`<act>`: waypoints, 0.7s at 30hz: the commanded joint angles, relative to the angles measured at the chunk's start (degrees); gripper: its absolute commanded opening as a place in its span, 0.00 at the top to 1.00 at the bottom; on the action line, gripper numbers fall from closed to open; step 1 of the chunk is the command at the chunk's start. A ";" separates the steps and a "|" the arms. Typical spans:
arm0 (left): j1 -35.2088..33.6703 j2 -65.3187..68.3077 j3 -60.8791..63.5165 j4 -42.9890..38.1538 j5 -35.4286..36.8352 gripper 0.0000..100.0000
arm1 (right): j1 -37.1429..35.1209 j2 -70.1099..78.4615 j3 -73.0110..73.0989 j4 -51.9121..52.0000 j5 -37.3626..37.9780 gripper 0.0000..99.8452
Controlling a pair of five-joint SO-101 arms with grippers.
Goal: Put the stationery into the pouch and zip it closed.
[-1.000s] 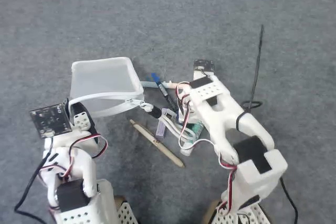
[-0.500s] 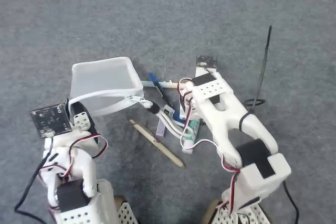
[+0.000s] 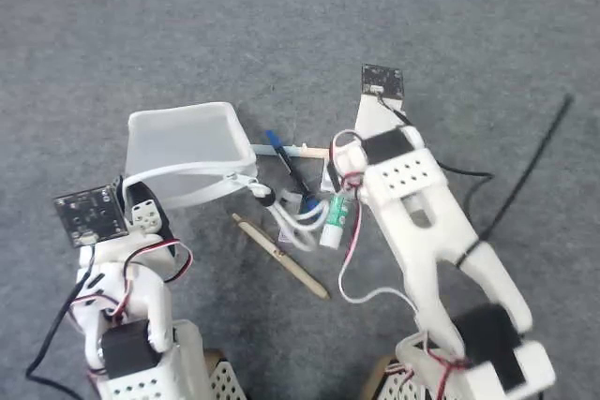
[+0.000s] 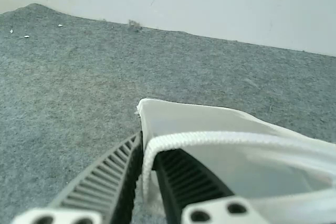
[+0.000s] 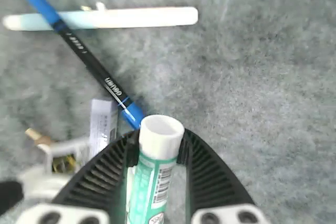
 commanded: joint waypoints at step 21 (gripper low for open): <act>8.62 -0.79 -20.79 9.85 -5.27 0.99 | 0.75 -10.15 8.00 -10.15 -0.70 0.99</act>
